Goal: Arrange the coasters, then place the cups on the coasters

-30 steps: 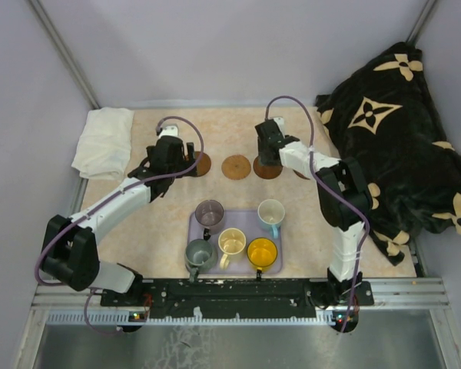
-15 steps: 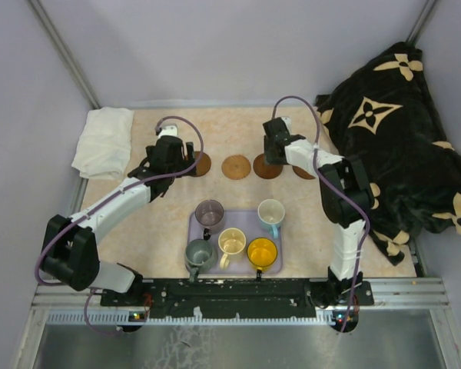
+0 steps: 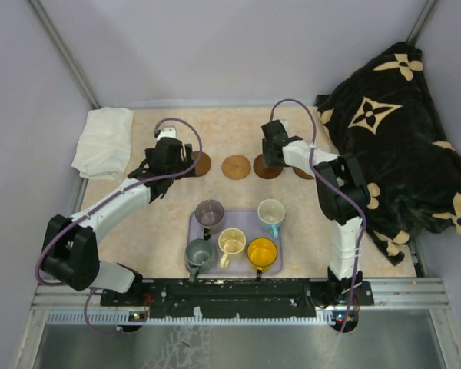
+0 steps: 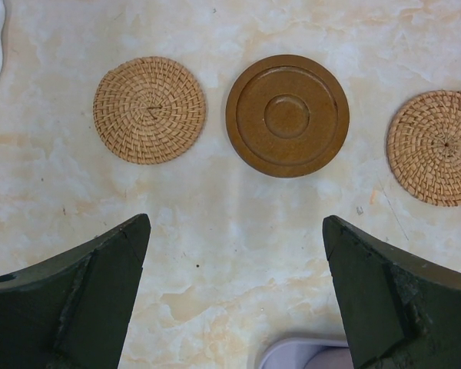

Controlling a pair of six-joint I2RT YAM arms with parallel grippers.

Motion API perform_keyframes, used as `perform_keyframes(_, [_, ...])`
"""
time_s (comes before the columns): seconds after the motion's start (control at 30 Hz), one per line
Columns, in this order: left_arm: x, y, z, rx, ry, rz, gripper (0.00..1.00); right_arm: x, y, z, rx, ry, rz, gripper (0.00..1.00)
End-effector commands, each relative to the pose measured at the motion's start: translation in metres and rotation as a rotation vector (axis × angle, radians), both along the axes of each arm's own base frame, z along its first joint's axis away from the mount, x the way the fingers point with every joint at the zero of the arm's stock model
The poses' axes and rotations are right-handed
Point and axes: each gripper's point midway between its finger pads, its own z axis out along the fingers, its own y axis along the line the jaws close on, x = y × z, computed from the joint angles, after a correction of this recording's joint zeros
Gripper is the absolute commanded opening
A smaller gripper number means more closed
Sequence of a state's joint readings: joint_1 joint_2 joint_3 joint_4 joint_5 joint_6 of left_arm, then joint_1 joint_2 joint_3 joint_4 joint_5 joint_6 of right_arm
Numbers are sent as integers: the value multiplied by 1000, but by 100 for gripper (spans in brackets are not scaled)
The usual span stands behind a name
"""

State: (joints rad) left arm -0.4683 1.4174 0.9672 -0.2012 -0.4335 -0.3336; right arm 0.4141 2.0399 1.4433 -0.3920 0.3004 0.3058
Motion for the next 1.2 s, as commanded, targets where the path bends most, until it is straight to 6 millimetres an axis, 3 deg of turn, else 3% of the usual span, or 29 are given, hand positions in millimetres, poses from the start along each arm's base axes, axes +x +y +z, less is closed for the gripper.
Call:
perform_keyframes(0.0, [1, 2, 7, -23, -25, 13, 99, 16, -2, 6, -24, -33, -14, 57])
perform_keyframes(0.57, [1, 2, 4, -21, -12, 9, 99, 27, -24, -3, -28, -29, -86, 56])
perform_keyframes(1.17, [0, 1, -1, -20, 0, 6, 99, 35, -21, 8, -10, -52, -84, 56])
